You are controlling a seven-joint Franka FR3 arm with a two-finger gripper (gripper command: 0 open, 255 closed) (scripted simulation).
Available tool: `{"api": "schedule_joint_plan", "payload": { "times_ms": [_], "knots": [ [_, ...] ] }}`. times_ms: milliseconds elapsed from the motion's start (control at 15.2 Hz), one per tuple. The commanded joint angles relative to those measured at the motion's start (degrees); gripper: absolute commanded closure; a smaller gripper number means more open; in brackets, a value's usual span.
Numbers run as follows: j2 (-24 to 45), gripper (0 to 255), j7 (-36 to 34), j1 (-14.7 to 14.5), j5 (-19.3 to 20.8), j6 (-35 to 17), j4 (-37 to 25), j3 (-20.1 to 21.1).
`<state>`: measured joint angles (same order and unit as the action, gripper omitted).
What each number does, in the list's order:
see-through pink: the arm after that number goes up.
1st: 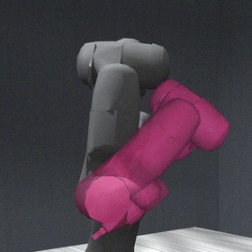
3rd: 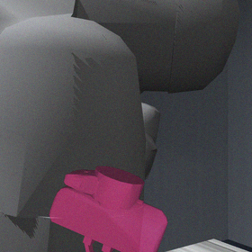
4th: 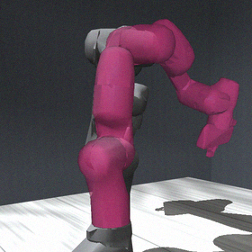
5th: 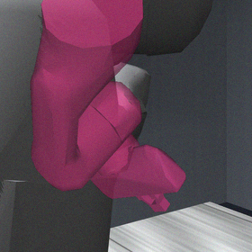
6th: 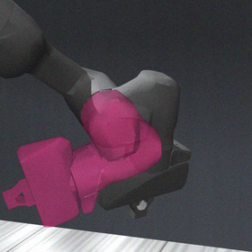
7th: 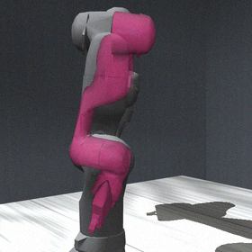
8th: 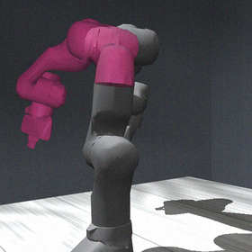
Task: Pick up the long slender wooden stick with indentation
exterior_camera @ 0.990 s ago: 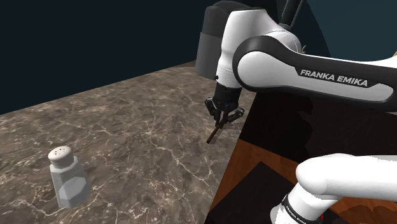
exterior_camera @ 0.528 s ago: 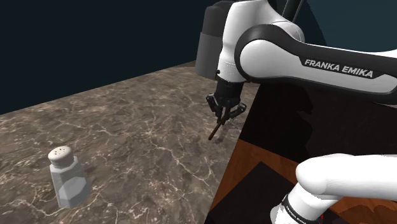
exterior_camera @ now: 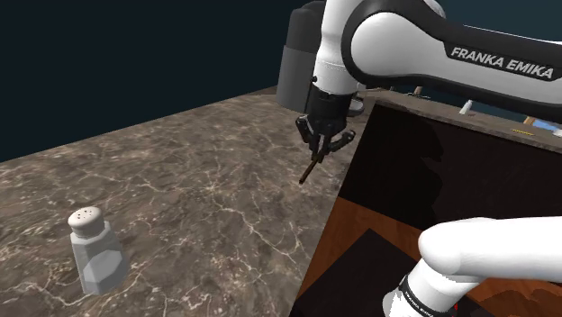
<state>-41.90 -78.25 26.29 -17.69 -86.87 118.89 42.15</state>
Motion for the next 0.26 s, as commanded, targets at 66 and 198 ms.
{"api": "schedule_joint_plan", "payload": {
  "times_ms": [66,198],
  "knots": [
    [0.87,255,-0.04,0.50,0.66,1.95,-2.71,-0.40],
    [0.91,255,-0.05,0.52,0.69,2.05,-2.86,-0.42]
  ]
}}
